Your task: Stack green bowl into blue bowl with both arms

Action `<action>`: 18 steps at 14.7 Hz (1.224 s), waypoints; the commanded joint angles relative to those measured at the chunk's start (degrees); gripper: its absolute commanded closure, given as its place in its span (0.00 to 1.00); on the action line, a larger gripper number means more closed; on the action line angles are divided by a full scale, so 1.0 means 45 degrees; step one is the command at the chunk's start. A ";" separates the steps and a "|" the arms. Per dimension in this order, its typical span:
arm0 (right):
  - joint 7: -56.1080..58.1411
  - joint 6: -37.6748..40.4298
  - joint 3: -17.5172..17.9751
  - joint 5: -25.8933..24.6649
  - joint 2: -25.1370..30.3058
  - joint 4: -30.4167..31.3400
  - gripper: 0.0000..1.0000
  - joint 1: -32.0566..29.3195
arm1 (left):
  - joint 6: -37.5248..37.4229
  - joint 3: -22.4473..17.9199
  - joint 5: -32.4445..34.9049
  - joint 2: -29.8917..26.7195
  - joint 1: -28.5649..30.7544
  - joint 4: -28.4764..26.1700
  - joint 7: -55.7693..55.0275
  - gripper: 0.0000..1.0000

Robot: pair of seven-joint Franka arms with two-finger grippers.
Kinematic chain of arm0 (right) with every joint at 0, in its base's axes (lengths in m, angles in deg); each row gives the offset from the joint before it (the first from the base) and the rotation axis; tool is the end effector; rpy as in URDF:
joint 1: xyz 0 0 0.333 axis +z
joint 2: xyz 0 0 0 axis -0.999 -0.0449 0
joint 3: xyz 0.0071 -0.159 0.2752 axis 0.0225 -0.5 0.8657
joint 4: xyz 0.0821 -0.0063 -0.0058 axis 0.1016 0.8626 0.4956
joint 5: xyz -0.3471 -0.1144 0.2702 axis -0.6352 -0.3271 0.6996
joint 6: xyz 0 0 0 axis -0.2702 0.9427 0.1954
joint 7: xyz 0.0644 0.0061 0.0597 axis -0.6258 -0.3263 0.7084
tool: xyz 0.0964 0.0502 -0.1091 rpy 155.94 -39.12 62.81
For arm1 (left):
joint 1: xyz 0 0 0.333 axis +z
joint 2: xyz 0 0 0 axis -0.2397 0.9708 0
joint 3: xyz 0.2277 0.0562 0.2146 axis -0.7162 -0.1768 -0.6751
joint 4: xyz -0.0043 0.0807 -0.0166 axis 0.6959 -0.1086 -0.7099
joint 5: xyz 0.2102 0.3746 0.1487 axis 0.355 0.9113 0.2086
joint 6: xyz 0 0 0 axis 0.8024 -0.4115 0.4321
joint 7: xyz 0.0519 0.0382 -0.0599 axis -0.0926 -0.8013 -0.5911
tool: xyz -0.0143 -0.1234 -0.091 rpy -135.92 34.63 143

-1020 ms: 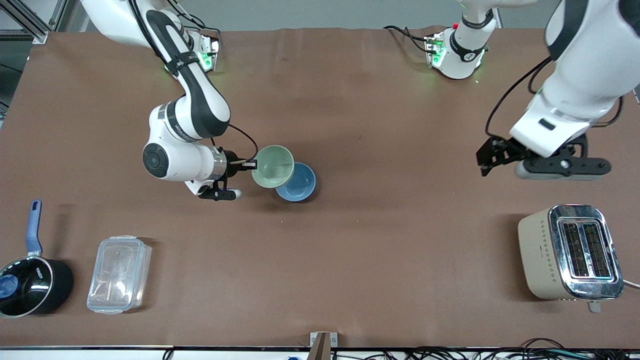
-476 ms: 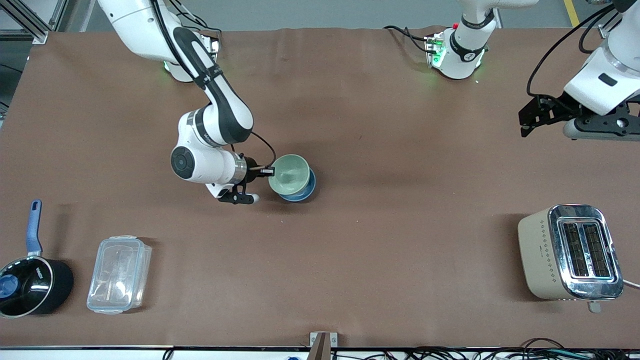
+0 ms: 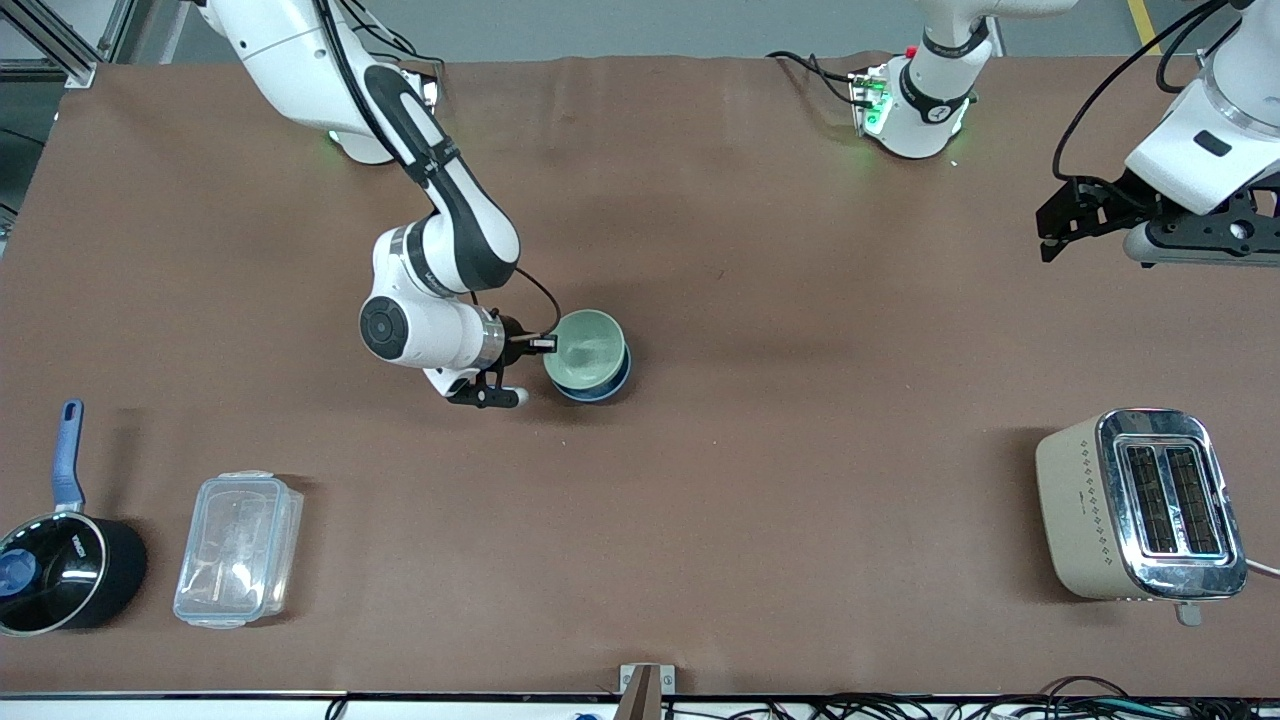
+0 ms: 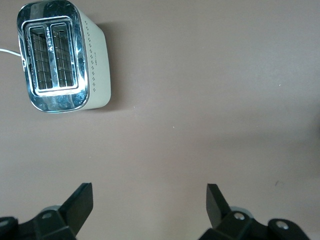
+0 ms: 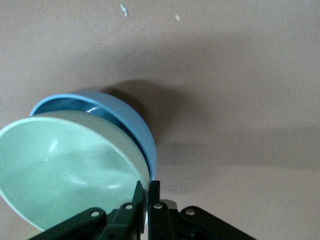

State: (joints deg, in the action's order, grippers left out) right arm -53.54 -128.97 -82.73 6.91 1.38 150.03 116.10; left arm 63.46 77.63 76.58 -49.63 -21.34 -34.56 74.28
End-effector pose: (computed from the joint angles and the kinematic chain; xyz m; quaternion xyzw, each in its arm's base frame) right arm 0.5630 0.3407 0.1387 -0.9712 0.0609 0.1457 0.1783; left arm 0.6009 -0.1060 0.5966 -0.9970 0.0659 -0.0247 0.0316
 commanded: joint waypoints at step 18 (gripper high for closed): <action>0.0319 0.1502 -0.0312 -0.3286 0.3105 0.0473 0.00 -0.3964 | -0.0094 -0.0019 -0.0712 -0.0532 -0.0098 -0.0358 0.0387 0.00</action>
State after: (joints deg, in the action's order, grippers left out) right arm -53.07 -123.28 -85.04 -2.65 10.94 148.79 103.27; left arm 63.46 77.77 74.62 -50.60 -21.65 -35.44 74.56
